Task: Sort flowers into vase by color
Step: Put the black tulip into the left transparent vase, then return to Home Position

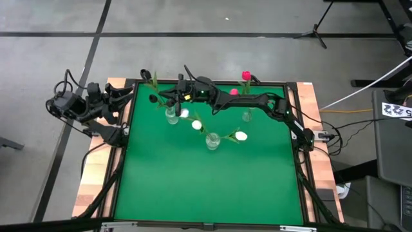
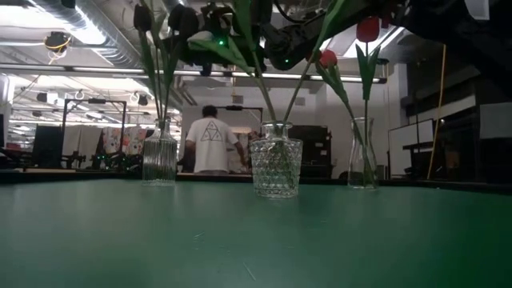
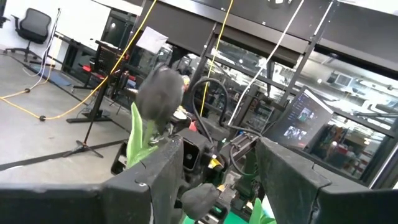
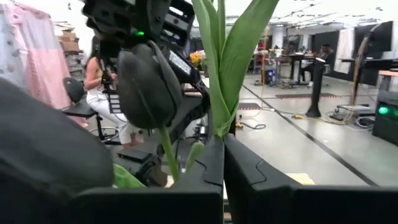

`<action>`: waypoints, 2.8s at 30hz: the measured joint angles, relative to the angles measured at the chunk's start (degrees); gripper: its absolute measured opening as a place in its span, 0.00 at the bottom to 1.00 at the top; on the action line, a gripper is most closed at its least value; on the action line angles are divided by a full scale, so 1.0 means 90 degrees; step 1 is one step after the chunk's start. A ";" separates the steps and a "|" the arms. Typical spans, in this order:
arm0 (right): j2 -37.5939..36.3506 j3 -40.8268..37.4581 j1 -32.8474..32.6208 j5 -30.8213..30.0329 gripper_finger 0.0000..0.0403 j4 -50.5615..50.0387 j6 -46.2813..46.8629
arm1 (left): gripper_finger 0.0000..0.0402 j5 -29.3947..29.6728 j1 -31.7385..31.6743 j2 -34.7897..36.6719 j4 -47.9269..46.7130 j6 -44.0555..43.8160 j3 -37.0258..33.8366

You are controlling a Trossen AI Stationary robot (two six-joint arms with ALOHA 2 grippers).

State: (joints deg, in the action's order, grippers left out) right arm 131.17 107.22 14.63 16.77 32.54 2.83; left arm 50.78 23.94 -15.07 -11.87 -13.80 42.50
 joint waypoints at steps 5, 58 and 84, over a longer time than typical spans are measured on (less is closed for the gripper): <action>0.0000 0.0000 0.0001 -0.0079 0.00 -0.0073 -0.0019 | 0.50 0.0000 0.0002 0.0000 -0.0001 0.0000 0.0000; -0.0570 -0.0005 0.0310 0.0261 0.43 -0.0238 0.0308 | 0.50 0.0001 0.0000 0.0000 0.0005 -0.0032 0.0002; -0.1272 0.0000 0.0300 0.0827 0.43 -0.0666 0.0158 | 0.50 0.0002 0.0000 -0.0001 0.0006 0.0206 0.0002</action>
State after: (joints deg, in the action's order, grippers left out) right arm 119.72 107.22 17.32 24.21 26.55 4.25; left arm 50.81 23.94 -15.07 -11.81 -11.94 42.52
